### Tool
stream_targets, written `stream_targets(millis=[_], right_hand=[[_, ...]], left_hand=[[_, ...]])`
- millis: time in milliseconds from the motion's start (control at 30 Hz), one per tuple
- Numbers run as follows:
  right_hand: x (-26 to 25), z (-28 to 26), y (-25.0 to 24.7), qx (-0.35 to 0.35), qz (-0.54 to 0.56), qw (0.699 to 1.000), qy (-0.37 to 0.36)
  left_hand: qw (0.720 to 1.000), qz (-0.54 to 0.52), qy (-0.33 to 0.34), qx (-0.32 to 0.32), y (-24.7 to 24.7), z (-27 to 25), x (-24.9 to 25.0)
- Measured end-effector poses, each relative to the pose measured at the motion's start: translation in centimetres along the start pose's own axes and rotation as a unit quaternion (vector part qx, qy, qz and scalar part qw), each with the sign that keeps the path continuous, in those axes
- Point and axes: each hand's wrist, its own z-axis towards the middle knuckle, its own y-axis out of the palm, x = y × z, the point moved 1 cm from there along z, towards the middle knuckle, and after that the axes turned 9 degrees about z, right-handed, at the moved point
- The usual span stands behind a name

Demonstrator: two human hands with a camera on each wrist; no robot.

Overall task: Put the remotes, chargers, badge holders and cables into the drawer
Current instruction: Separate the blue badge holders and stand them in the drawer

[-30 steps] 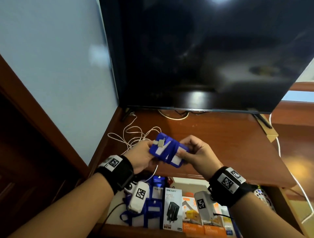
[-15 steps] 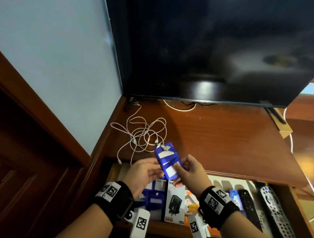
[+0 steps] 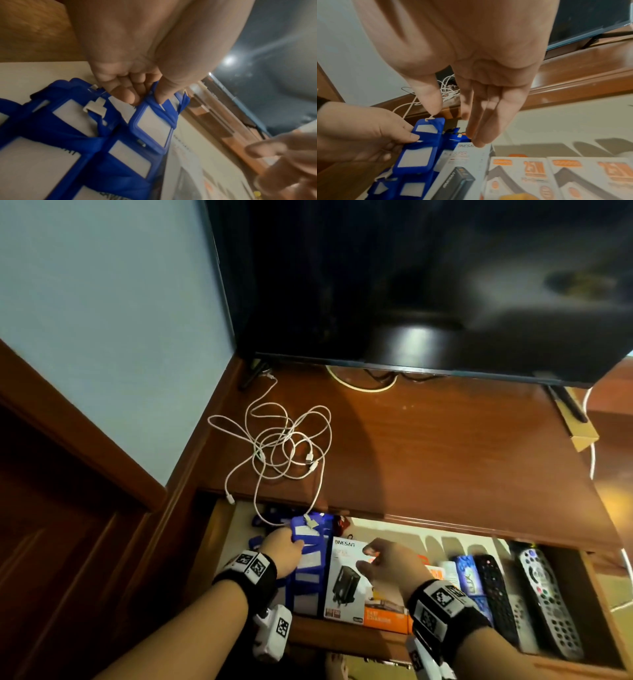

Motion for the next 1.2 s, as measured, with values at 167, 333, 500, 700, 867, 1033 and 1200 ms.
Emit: stream_targets(millis=[167,333,500,700,867,1033,1200], right_hand=[[1.4,0.1,-0.5,0.019,-0.015,1.000,0.014],[1.7,0.2,-0.8,0.027,-0.014,1.000,0.009],[1.7,0.5,-0.8,0.020,-0.022,1.000,0.005],[1.3,0.8,-0.5,0.013,-0.038,0.999,0.000],[0.1,1.0,-0.4,-0.003,-0.071,0.997,-0.007],[-1.8,1.9,-0.9,-0.011,-0.087,0.996,-0.023],[-5.3,2.5,-1.7,0.012,-0.074,0.991,-0.114]], left_hand=[[0.993,0.116,-0.002,0.001,1.6,2.0,0.6],[0.991,0.129,-0.004,0.028,2.6,3.1,1.8],[0.992,0.118,-0.025,0.046,2.7,4.0,2.3],[0.990,0.127,-0.035,0.051,2.5,4.8,2.0],[0.994,0.102,-0.032,0.031,2.7,3.9,2.2],[0.984,0.166,0.014,-0.063,0.5,0.8,1.8],[0.993,0.090,0.059,-0.052,-4.6,-3.9,0.5]])
